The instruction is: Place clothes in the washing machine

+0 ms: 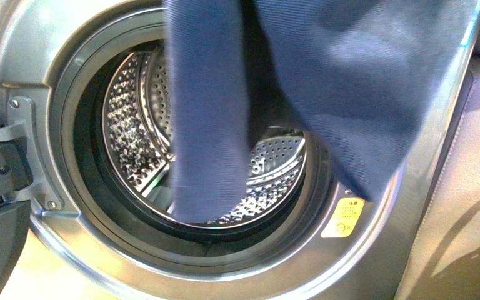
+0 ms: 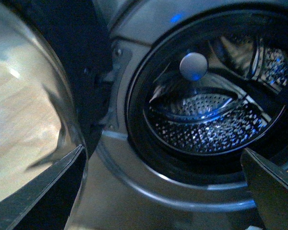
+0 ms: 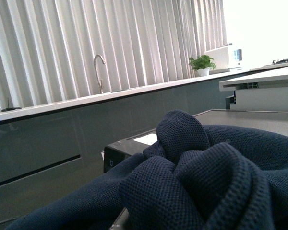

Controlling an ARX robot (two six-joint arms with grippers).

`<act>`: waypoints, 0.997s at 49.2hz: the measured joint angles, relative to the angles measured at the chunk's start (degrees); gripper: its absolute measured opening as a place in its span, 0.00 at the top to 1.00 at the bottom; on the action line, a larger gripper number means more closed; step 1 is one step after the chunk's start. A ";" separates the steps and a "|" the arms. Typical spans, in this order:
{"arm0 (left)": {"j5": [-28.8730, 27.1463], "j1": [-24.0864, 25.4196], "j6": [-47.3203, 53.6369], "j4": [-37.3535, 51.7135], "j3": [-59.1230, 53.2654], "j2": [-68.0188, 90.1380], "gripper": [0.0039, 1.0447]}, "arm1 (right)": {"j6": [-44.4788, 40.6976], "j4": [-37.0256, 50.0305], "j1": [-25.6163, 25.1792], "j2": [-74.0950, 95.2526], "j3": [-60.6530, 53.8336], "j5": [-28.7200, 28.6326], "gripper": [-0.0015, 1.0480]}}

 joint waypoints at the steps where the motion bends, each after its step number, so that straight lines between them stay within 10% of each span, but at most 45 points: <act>1: 0.81 0.50 0.02 0.72 0.96 1.11 0.06 | 0.00 0.00 0.00 0.00 0.00 0.00 0.93; 18: 10.23 2.23 2.19 7.93 21.77 17.59 0.06 | 0.00 0.00 0.00 0.00 0.00 -0.02 0.93; 49: 36.39 -16.98 -5.07 13.18 45.62 33.29 0.06 | 0.00 0.00 0.00 0.00 0.00 0.00 0.93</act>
